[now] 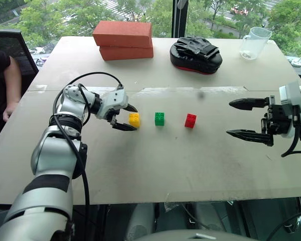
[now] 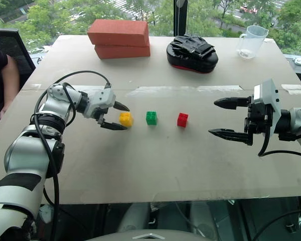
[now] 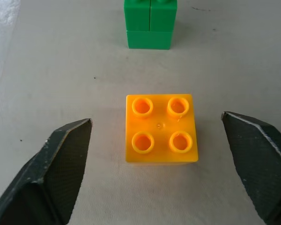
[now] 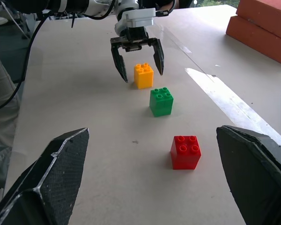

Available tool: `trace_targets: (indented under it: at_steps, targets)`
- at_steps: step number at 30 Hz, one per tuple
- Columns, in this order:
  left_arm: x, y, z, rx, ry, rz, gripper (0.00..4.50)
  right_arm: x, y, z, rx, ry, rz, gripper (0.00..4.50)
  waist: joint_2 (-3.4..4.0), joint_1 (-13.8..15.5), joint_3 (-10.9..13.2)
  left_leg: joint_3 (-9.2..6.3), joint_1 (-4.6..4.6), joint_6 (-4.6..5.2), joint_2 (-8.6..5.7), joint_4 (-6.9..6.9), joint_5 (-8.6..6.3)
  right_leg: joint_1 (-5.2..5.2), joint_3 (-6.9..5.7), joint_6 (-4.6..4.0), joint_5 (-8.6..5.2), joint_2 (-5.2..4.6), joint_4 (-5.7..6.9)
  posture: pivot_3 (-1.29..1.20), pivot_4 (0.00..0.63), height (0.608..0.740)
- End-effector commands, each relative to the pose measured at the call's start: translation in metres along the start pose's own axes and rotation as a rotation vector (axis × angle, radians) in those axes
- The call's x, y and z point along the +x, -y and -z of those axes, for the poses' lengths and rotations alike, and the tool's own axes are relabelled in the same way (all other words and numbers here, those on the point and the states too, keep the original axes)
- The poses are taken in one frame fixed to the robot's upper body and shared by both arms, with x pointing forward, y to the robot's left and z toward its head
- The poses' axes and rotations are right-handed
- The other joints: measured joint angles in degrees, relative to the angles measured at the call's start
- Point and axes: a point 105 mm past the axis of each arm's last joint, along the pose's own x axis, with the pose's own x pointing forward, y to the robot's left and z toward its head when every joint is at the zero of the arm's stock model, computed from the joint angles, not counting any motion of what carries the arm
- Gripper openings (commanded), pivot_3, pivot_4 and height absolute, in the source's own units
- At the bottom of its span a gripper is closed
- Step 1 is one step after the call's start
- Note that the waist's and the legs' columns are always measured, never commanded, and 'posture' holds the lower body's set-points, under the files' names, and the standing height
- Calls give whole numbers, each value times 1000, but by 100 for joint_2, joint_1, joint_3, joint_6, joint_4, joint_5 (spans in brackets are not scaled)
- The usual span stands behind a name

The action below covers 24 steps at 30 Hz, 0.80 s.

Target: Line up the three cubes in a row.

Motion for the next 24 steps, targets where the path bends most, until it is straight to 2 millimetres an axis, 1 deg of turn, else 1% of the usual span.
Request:
trace_targets:
  at_steps: [1, 5, 7, 8, 10, 11, 14, 15, 16, 17, 19, 20, 22, 24]
  targets:
    - [-22, -3, 0, -29, 76, -85, 4394, -12, -4, -13, -48, -5, 43, 4500, 0, -1, 0, -2, 0, 0, 1, 0, 0, 0, 0, 0, 0, 0, 0, 0, 150, 740]
    - [-58, -7, 3, -139, 230, -272, 4394, -18, -3, -7, -54, -30, 178, 4500, 0, -39, 0, 4, 2, -1, 21, 0, 0, -1, 4, 0, 0, 4, 2, 0, 150, 740]
    - [-70, -1, 6, -191, 279, -337, 4394, -21, 0, -4, -59, -33, 264, 4500, 0, -37, 0, 3, 4, -2, 27, -1, 1, -1, 4, 0, 0, 7, 4, 0, 150, 740]
    - [-76, 6, 8, -229, 314, -387, 4394, -22, -1, -1, -49, -28, 301, 4500, 1, -32, -1, 4, 5, -3, 29, -1, 1, 0, 7, 0, 0, 7, 5, 0, 150, 740]
    - [-82, 23, 6, -295, 356, -459, 4394, -25, -6, 6, -15, -23, 351, 4500, 4, -31, -3, 7, 9, -8, 31, -2, 3, 1, 14, 0, 0, 3, 6, 0, 150, 740]
    - [-82, 38, 4, -315, 369, -492, 4394, -29, -10, 13, -1, -42, 380, 4500, 4, -19, -3, 6, 9, -24, 34, -5, 11, 3, 18, 0, 0, -5, 2, 0, 150, 740]
    - [-80, 83, -6, -394, 387, -585, 4394, -42, -16, 30, 37, -95, 451, 4500, 2, 6, -4, 0, 6, -30, 37, -6, 12, 7, 34, -1, 0, -36, -8, 0, 150, 740]
    - [-78, 90, -9, -415, 385, -605, 4394, -45, -16, 32, 45, -98, 463, 4500, 0, 39, -5, -3, 1, -29, 38, -7, 11, 7, 34, -1, 1, -39, -20, 0, 150, 740]
    - [-76, 106, -11, -454, 391, -624, 4394, -52, -14, 40, 68, -101, 498, 4500, 0, 73, -5, -4, 5, -29, 37, -6, 11, 13, 30, -1, 0, -44, -20, 0, 150, 740]
    - [-74, 116, -13, -483, 393, -638, 4394, -57, -12, 45, 83, -104, 523, 4500, 1, 109, -6, -6, 9, -26, 37, -6, 9, 17, 28, -3, 2, -43, -18, 0, 150, 740]
    - [-72, 140, -9, -557, 376, -675, 4394, -67, -18, 60, 118, -141, 512, 4500, 6, 145, -10, -8, 32, -10, 37, -6, 0, 33, 29, -11, 10, -42, -14, 0, 150, 740]
    - [-72, 147, -8, -574, 358, -687, 4394, -71, -20, 65, 130, -156, 508, 4500, 12, 151, -8, -8, 52, -11, 37, -8, 1, 54, 28, -12, 9, -41, -18, 0, 150, 740]
    - [-71, 158, -6, -598, 338, -699, 4394, -76, -22, 73, 151, -184, 501, 4500, 25, 154, -16, -8, 122, -9, 38, -23, -1, 120, 26, -37, -7, -41, -30, 0, 150, 740]
    - [-71, 164, -6, -607, 327, -703, 4394, -81, -25, 81, 155, -222, 484, 4500, 30, 152, -15, -5, 126, -9, 39, -22, 1, 120, 29, -41, -9, -35, -28, 0, 150, 740]
